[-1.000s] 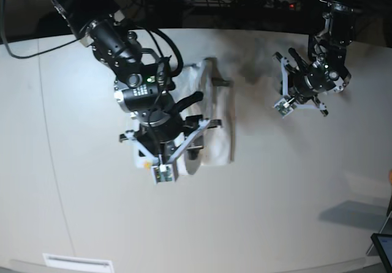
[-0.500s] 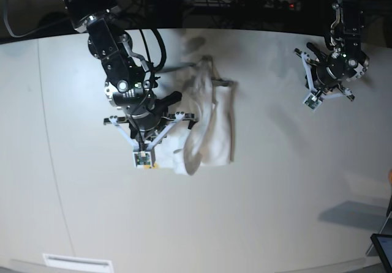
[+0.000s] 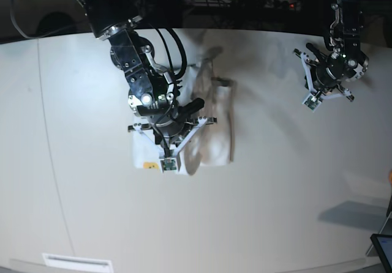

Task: Fold the T-shirt properly
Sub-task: 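Press the right gripper down on the folded bundle and flatten it, then lift the right gripper off the shirt and move it aside, then sweep the left gripper across the shirt to smooth and square it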

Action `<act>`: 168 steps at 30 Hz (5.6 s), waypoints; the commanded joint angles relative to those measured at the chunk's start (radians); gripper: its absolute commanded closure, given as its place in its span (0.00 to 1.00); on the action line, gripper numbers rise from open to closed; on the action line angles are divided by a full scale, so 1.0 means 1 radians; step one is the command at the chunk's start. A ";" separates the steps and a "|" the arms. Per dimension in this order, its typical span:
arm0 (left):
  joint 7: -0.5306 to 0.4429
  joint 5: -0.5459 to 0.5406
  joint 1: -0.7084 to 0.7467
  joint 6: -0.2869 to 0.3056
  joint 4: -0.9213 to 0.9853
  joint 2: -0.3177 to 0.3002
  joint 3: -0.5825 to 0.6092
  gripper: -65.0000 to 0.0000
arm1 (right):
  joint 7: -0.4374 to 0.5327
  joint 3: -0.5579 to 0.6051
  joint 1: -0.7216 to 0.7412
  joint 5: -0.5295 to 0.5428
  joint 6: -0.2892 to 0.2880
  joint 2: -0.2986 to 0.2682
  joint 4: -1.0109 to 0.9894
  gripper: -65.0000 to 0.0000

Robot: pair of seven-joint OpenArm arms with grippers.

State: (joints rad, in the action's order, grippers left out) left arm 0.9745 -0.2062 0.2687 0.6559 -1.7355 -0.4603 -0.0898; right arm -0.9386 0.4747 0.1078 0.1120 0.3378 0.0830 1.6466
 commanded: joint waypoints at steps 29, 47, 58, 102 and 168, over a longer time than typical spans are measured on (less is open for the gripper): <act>-0.002 -0.006 -0.027 0.003 -0.010 0.010 -0.005 1.00 | -0.161 0.154 -0.052 -0.007 0.143 -0.030 0.248 1.00; -0.002 -0.009 -0.027 0.003 -0.010 0.010 -0.005 1.00 | -0.052 0.241 -0.224 -0.005 0.140 -0.024 0.243 1.00; -0.002 -0.011 -0.027 0.003 -0.010 0.010 -0.005 1.00 | -0.046 0.313 -0.162 0.050 0.139 -0.004 0.152 0.99; -0.004 -0.005 -0.042 0.003 -0.008 0.039 -0.005 1.00 | 0.026 0.405 -0.009 0.162 0.137 -0.033 -0.122 0.99; -0.187 0.054 -0.233 0.042 0.116 0.185 0.221 1.00 | 0.157 -0.305 -0.337 0.162 0.139 -0.360 0.232 0.99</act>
State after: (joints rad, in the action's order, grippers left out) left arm 0.7593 -0.1802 0.0483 0.7074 -1.6146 -0.2657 0.1329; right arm -0.7990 0.1726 -0.2356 0.2825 0.4728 -0.2703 1.8584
